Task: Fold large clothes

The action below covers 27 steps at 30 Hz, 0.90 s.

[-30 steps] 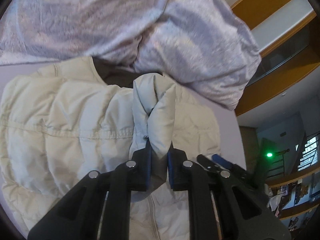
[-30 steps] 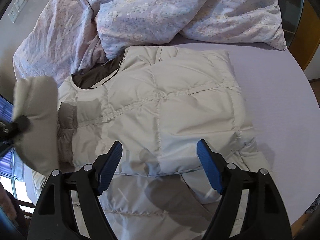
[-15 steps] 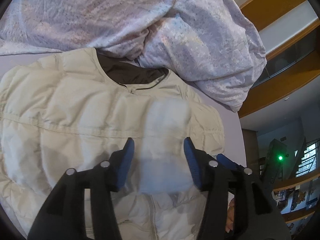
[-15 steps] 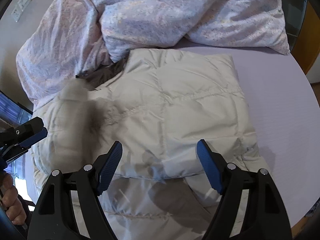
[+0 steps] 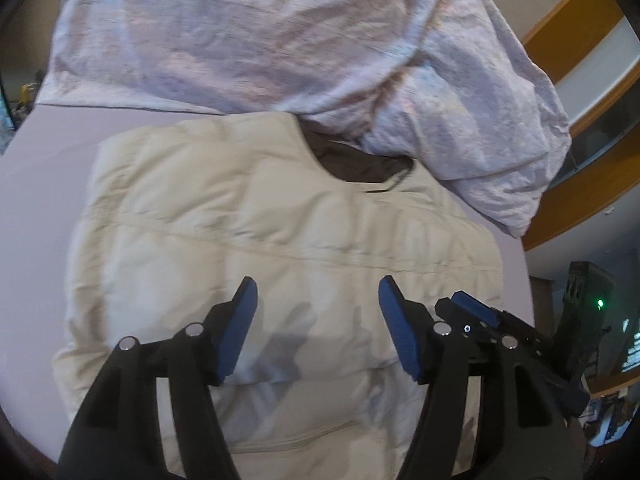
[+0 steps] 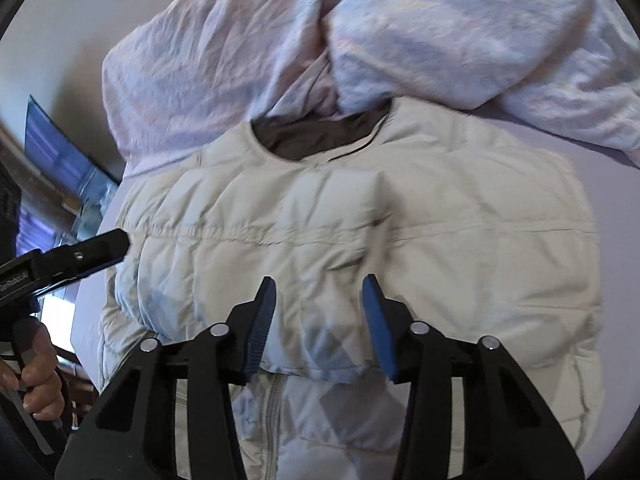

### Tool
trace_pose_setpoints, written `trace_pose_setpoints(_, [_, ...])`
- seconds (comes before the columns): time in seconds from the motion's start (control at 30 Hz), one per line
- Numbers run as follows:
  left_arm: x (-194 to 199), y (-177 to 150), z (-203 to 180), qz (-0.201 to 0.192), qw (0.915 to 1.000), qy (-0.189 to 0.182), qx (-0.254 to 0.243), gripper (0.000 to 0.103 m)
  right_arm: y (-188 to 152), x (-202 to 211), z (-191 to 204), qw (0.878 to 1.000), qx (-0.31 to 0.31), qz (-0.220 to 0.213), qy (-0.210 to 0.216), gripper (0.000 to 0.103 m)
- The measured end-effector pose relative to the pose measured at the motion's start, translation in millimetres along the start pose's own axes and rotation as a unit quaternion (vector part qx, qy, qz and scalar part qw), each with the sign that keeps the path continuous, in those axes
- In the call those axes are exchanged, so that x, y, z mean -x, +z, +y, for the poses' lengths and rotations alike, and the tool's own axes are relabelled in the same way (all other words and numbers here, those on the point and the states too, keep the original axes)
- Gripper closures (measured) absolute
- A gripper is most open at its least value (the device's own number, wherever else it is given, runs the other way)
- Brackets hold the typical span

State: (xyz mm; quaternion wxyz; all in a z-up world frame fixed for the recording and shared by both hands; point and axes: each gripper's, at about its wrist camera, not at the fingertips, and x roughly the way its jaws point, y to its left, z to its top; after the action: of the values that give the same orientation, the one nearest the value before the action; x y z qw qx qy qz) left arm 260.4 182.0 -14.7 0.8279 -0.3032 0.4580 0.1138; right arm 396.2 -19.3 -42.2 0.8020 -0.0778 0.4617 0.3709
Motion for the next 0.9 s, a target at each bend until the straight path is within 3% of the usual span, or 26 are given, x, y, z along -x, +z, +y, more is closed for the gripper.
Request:
trace_pose_setpoints(0.07, [6.9, -4.5, 12.2, -0.004, 0.9999, 0.015, 0.002, 0.037, 1.7, -15.0, -1.6, 1.000, -0.006, 0.019, -0.016, 0.067])
trace_pose_setpoints(0.27, [28.3, -20.3, 48.6, -0.015, 0.9980, 0.062, 0.006, 0.034, 6.4, -48.6, -22.6, 0.996, -0.061, 0.063, -0.025, 0.067])
trace_pose_setpoints(0.37, [39.6, -29.5, 68.1, -0.015, 0.9968, 0.078, 0.007, 0.029, 8.8, -44.0, -22.3, 0.994, -0.072, 0.074, -0.026, 0.066])
trace_pose_setpoints(0.43, [48.7, -37.6, 82.1, -0.015, 0.9960, 0.088, 0.005, 0.025, 7.7, -33.5, -23.5, 0.994, -0.076, 0.078, -0.019, 0.059])
trace_pose_setpoints(0.53, [61.6, -51.9, 106.2, -0.009, 0.9952, 0.098, 0.006, 0.022, -1.5, -3.8, -33.5, 0.995, -0.082, 0.062, -0.005, 0.026])
trace_pose_setpoints(0.67, [74.7, -70.9, 135.2, 0.003, 0.9947, 0.102, 0.010, 0.022, -24.3, 35.5, -59.4, 0.995, -0.089, 0.047, 0.003, 0.023])
trace_pose_setpoints(0.9, [82.6, -111.8, 170.7, 0.042, 0.9952, 0.088, 0.014, 0.022, -77.7, 88.8, -146.0, 0.987, -0.149, 0.056, -0.008, 0.023])
